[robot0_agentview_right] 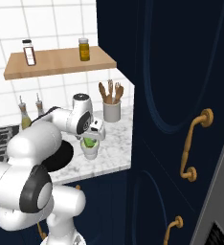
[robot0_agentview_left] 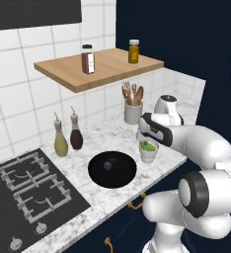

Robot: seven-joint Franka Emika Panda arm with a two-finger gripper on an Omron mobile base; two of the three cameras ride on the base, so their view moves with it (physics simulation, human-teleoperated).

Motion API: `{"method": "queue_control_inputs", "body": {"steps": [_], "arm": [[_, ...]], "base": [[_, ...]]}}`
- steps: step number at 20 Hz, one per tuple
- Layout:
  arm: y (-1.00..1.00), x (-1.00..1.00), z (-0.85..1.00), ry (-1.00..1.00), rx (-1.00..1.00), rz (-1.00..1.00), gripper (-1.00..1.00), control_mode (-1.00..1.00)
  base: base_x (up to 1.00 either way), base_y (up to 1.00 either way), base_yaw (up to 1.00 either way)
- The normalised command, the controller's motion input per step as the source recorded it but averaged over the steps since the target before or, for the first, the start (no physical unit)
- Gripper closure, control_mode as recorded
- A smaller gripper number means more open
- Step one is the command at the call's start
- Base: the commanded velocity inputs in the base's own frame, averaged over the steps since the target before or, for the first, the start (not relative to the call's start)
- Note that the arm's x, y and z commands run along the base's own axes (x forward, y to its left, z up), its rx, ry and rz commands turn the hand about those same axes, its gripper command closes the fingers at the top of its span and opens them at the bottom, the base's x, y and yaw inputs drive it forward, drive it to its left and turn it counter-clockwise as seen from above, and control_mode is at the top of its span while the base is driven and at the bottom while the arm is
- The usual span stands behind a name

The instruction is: Grab a lemon wedge from the fridge and one ice cube from the ice bowl, and put them in the glass of lemonade.

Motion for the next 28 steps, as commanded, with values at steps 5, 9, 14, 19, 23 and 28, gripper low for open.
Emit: {"method": "queue_control_inputs", "body": {"steps": [5, 9, 14, 19, 23, 28], "arm": [[0.00, -0.05, 0.13, -0.05, 0.02, 0.00, -1.00, -1.00], [0.00, -0.16, 0.24, -0.10, 0.04, 0.00, -1.00, -1.00], [0.00, -0.55, 0.22, -0.10, 0.06, 0.00, -1.00, -1.00], [0.00, -0.93, 0.62, 0.00, 0.00, 0.00, -1.00, -1.00], [0.02, -0.60, 1.00, 0.11, -0.15, 0.00, -1.00, -1.00], [0.00, -0.64, 0.53, 0.01, 0.00, 0.00, -1.00, -1.00]], "base": [[0.00, 0.00, 0.00], [0.00, 0.00, 0.00], [0.00, 0.00, 0.00], [0.00, 0.00, 0.00], [0.00, 0.00, 0.00], [0.00, 0.00, 0.00]]}}
